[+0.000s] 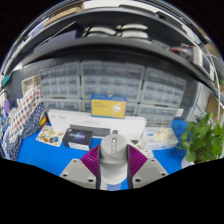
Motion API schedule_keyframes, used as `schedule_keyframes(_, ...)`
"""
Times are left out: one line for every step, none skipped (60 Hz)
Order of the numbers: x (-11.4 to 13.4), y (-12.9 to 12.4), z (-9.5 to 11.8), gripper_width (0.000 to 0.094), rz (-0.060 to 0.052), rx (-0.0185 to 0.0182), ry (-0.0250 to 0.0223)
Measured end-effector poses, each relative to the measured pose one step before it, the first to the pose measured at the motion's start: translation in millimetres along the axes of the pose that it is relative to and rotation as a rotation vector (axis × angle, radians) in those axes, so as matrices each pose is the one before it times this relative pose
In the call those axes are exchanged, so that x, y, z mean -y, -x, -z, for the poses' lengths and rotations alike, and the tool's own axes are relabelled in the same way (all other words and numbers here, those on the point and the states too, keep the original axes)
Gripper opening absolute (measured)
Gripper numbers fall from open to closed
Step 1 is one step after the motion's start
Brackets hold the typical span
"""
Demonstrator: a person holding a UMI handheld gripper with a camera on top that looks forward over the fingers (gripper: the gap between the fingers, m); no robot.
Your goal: Arrange mouse
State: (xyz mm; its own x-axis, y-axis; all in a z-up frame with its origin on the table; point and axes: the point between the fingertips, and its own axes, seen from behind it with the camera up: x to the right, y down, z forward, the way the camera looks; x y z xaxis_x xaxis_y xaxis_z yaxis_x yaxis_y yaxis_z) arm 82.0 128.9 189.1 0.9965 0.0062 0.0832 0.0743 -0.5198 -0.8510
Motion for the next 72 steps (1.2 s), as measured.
schedule_keyframes(-3.85,7.33,-5.25,0.0374,0.0037,0.00520,0.00943)
schedule_keyframes(-5.15,7.90,-6.01,0.0373,0.0021,0.00300,0.01260)
schedule_keyframes(-6.05,6.56,-6.40,0.0373,0.0012,0.00435,0.01426)
schedule_keyframes(-7.08,6.01,-6.61,0.0373,0.0007,0.00436,0.01600)
schedule_keyframes(-8.10,5.68,-6.84,0.0371,-0.0009,0.00394,0.01888)
schedule_keyframes(-8.87,5.03,-6.62,0.0375,-0.0036,0.00319,0.02135)
schedule_keyframes(-8.92,4.77,-6.51,0.0372,-0.0060,0.00425,0.02155)
schedule_keyframes(-8.94,4.80,-6.45,0.0373,-0.0063,0.00479,0.01966)
schedule_keyframes(-8.34,4.14,-6.25,0.0371,-0.0048,0.00452,0.01728)
schedule_keyframes(-8.29,3.66,-5.61,0.0370,-0.0029,0.00238,0.01735)
schedule_keyframes(-8.04,2.64,-5.37,0.0374,-0.0019,-0.00048,0.01770)
schedule_keyframes(-8.30,0.44,-4.66,0.0371,-0.0010,-0.00224,0.01728)
schedule_keyframes(-8.76,0.31,-4.81,0.0372,-0.0003,-0.00368,0.01256)
schedule_keyframes(-7.12,0.91,-4.24,0.0369,-0.0019,-0.00350,0.01458)
schedule_keyframes(-7.05,1.58,-3.92,0.0373,-0.0026,-0.00325,0.01483)
schedule_keyframes(-6.30,0.98,-4.01,0.0371,-0.0021,-0.00073,0.01261)
schedule_keyframes(-6.45,1.17,-3.70,0.0371,-0.0018,0.00005,0.01194)
schedule_keyframes(-6.56,0.84,-3.31,0.0372,-0.0014,0.00037,0.01274)
schedule_keyframes(-6.47,0.79,-3.04,0.0371,-0.0013,0.00003,0.01371)
schedule_keyframes(-6.27,0.47,-2.59,0.0371,-0.0011,-0.00047,0.01314)
schedule_keyframes(-5.56,0.50,-2.61,0.0371,0.0000,-0.00073,0.01103)
schedule_keyframes(-5.26,0.53,-2.53,0.0373,0.0008,0.00000,0.01018)
schedule_keyframes(-4.76,0.08,-2.96,0.0372,0.0013,0.00292,0.01194)
schedule_keyframes(-4.85,-0.09,-1.33,0.0372,0.0008,-0.00075,0.00874)
schedule_keyframes(-0.21,-0.30,-0.57,0.0374,-0.0001,0.00100,-0.01083)
schedule_keyframes(1.47,0.11,-0.05,0.0372,-0.0043,-0.00066,-0.01613)
schedule_keyframes(-1.56,-0.08,0.65,0.0372,-0.0023,0.00017,0.00220)
schedule_keyframes(-0.64,0.14,0.67,0.0372,-0.0039,0.00054,0.00152)
schedule_keyframes(-0.26,-0.02,0.10,0.0370,-0.0062,0.00018,0.00095)
schedule_keyframes(0.20,-0.28,1.02,0.0371,-0.0069,0.00141,0.00599)
schedule_keyframes(-0.50,0.28,-0.11,0.0372,-0.0064,-0.00046,0.00077)
schedule_keyframes(-0.47,0.17,-0.17,0.0372,-0.0037,-0.00045,0.00190)
schedule_keyframes(0.06,-0.07,-0.05,0.0375,0.0007,-0.00112,-0.00008)
schedule_keyframes(0.17,-0.23,-0.15,0.0374,0.0036,-0.00170,-0.00065)
schedule_keyframes(0.07,-0.12,-0.07,0.0375,0.0041,-0.00183,-0.00015)
schedule_keyframes(0.44,-0.08,-0.19,0.0373,0.0039,-0.00205,-0.00236)
schedule_keyframes(0.09,0.05,0.02,0.0377,0.0037,-0.00170,-0.00131)
schedule_keyframes(0.08,-0.19,0.17,0.0394,0.0022,-0.00149,-0.00156)
schedule_keyframes(0.00,0.06,-0.01,0.0396,0.0018,-0.00018,-0.00104)
schedule_keyframes(0.56,-0.13,0.28,0.0412,0.0010,-0.00101,-0.00264)
schedule_keyframes(0.14,0.05,0.37,0.0414,0.0002,-0.00039,-0.00072)
schedule_keyframes(0.13,0.07,0.21,0.0427,0.0001,-0.00024,-0.00017)
schedule_keyframes(0.27,-0.35,-0.09,0.0440,-0.0017,-0.00140,-0.00071)
schedule_keyframes(-0.18,-0.18,-0.18,0.0459,-0.0017,-0.00059,0.00176)
schedule_keyframes(0.21,-0.21,-0.07,0.0468,-0.0024,-0.00031,0.00193)
schedule_keyframes(-0.10,0.03,0.02,0.0471,-0.0030,0.00082,0.00355)
schedule_keyframes(-0.44,0.06,-0.09,0.0482,-0.0037,0.00156,0.00517)
schedule_keyframes(-0.75,0.29,-0.31,0.0498,-0.0049,0.00346,0.00356)
schedule_keyframes(-0.52,0.61,1.13,0.0503,-0.0067,0.00319,0.00628)
schedule_keyframes(1.03,0.60,1.92,0.0514,-0.0085,0.00360,0.00056)
schedule_keyframes(2.60,0.39,2.31,0.0532,-0.0085,0.00300,-0.00564)
schedule_keyframes(3.57,0.15,2.99,0.0619,-0.0072,0.00104,-0.00960)
schedule_keyframes(4.36,-0.21,3.79,0.0667,-0.0045,-0.00072,-0.01110)
schedule_keyframes(4.36,-0.86,3.62,0.0741,-0.0027,-0.00200,-0.01171)
schedule_keyframes(5.17,-0.88,4.94,0.0771,0.0009,-0.00297,-0.01186)
schedule_keyframes(4.90,-0.74,5.53,0.0789,0.0025,-0.00371,-0.00984)
schedule_keyframes(5.43,-0.27,5.66,0.0780,0.0030,-0.00184,-0.00894)
schedule_keyframes(5.43,0.32,5.85,0.0785,0.0028,0.00144,-0.00985)
schedule_keyframes(5.85,1.05,6.19,0.0787,0.0019,0.00282,-0.01088)
schedule_keyframes(6.16,1.25,6.67,0.0788,0.0016,0.00369,-0.01127)
schedule_keyframes(6.24,1.10,6.67,0.0787,0.0012,0.00339,-0.01126)
schedule_keyframes(6.37,0.63,6.98,0.0794,0.0006,0.00149,-0.01048)
schedule_keyframes(6.77,0.49,6.48,0.0794,0.0003,-0.00092,-0.01100)
schedule_keyframes(6.24,0.65,8.38,0.0797,-0.0023,0.00072,-0.01117)
schedule_keyframes(6.45,0.72,7.67,0.0799,-0.0017,0.00054,-0.01179)
schedule_keyframes(6.41,1.06,7.64,0.0797,-0.0027,0.00192,-0.01158)
schedule_keyframes(6.36,1.44,7.96,0.0796,-0.0043,0.00310,-0.01160)
schedule_keyframes(5.81,1.55,7.94,0.0797,-0.0048,0.00300,-0.01036)
schedule_keyframes(5.24,1.48,7.88,0.0794,-0.0050,0.00267,-0.00943)
schedule_keyframes(5.44,2.15,6.87,0.0795,-0.0048,0.00218,-0.00936)
schedule_keyframes(4.65,2.06,7.65,0.0793,-0.0029,0.00415,-0.00872)
schedule_keyframes(4.15,1.82,7.78,0.0798,-0.0025,0.00352,-0.00731)
